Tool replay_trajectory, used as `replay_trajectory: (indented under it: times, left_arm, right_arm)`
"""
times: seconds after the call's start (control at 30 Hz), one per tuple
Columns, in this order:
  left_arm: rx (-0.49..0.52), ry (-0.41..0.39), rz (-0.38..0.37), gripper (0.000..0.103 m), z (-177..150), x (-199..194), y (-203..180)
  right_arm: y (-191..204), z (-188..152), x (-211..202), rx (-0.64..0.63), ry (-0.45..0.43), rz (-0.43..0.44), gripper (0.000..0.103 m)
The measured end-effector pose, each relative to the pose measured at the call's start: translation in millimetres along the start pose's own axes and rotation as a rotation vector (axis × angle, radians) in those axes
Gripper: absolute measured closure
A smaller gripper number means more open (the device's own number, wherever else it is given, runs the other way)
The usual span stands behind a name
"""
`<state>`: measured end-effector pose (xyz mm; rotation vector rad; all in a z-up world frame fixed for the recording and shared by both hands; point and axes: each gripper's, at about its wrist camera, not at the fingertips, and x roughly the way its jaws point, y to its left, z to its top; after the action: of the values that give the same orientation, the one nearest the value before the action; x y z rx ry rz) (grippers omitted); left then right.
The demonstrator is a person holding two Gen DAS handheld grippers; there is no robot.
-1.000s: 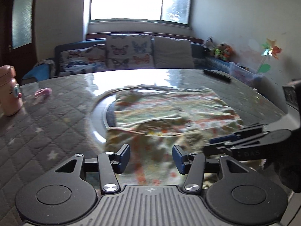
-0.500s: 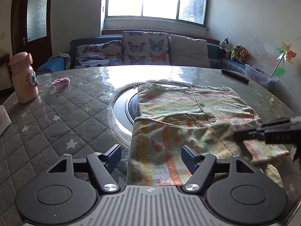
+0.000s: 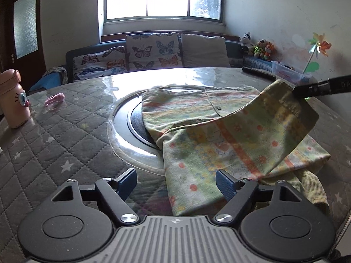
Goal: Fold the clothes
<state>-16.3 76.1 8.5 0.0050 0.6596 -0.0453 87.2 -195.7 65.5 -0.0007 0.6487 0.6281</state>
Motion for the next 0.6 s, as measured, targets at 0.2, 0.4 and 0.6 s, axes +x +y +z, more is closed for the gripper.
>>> replay_trajectory:
  times: [0.2,0.4,0.6]
  left_arm:
    - [0.042,0.016,0.006,0.021,-4.9,2.6,-4.1]
    - [0.018,0.029,0.018,0.031,-2.2,3.0,3.6]
    - [-0.008,0.017,0.022,0.042,11.9,6.0,8.3]
  right_arm:
    - [-9.3,-5.2,-5.3,0.021,-0.002,-0.027,0.100]
    - [-19.5,-17.1,9.9,0.059,0.032,-0.039,0.100]
    - [-31.1,-29.8,27.4,0.099,0.076,-0.062,0.100]
